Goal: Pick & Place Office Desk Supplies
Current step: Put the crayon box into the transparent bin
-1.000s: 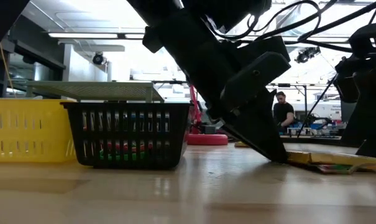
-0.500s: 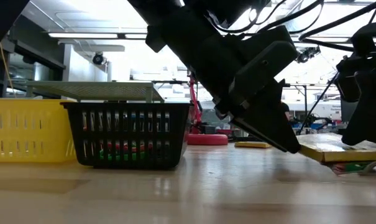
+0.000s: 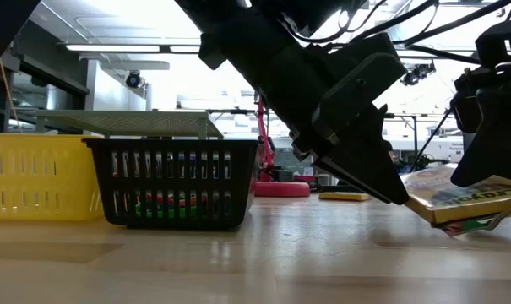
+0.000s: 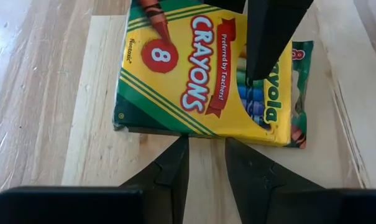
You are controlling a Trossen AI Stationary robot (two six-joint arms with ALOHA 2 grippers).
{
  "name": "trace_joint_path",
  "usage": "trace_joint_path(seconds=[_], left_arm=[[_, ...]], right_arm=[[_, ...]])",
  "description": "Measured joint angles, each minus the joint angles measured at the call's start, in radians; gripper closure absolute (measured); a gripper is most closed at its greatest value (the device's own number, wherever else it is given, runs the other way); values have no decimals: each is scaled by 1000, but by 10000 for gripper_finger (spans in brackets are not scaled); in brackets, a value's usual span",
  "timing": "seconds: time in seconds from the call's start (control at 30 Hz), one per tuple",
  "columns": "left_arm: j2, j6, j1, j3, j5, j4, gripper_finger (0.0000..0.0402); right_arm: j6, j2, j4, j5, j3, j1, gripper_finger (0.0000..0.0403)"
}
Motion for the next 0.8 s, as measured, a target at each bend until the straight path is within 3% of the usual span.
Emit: trace_joint_path(seconds=[0.5,0.8], left_arm=[[-2,-1,0,0,1,-21,303],[-17,34,-1,0,3,-35,303]], right_arm=[[-8,-3,3,1,1,0,351],[-19,-4,4,3,2,0,371]])
